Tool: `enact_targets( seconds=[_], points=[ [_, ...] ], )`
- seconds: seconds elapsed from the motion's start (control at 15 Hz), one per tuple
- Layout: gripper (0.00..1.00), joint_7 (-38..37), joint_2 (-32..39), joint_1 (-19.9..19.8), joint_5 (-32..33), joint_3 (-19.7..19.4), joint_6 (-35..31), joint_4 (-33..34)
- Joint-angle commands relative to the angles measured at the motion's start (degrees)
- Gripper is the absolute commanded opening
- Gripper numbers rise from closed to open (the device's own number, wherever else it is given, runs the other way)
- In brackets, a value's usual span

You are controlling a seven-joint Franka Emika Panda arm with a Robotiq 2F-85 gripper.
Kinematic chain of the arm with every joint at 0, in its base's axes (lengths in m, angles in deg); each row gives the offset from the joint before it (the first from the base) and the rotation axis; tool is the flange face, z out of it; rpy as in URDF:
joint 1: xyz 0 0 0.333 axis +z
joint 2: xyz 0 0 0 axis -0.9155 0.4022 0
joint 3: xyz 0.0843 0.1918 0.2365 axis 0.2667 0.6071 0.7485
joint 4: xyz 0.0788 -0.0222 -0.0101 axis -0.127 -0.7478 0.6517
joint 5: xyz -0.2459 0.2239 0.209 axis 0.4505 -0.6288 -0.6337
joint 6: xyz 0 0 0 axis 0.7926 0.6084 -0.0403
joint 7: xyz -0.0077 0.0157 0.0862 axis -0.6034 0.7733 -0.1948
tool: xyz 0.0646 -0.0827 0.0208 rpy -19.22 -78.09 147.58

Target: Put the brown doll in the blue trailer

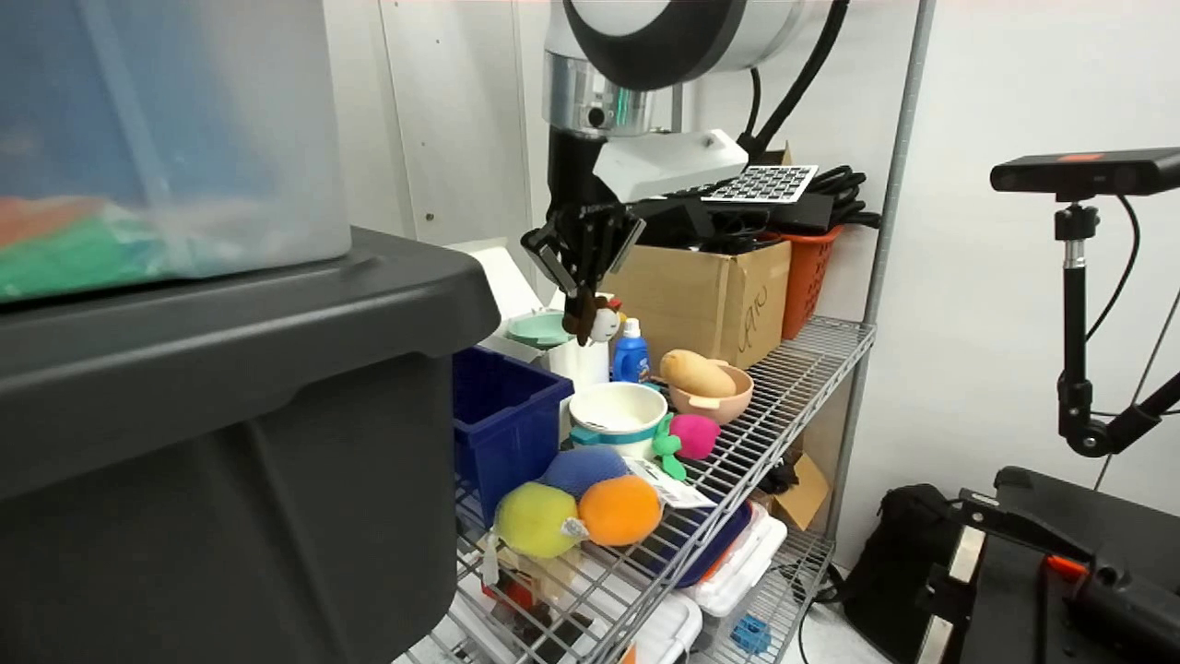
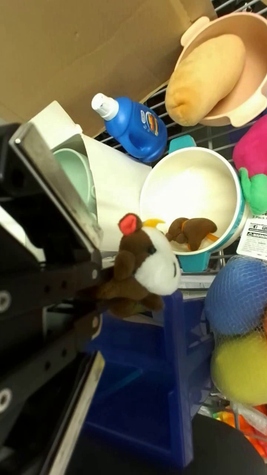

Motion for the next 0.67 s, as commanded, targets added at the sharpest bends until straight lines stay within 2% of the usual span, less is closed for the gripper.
enact_targets(
  seconds=[0.0,0.6],
  points=[
    [0.03,-2.64,2.61,0.6,0.94,0.51,1.55,4.41],
    [0.03,-4.98,7.61,2.14,0.94,0.1,1.3,10.4]
  ],
)
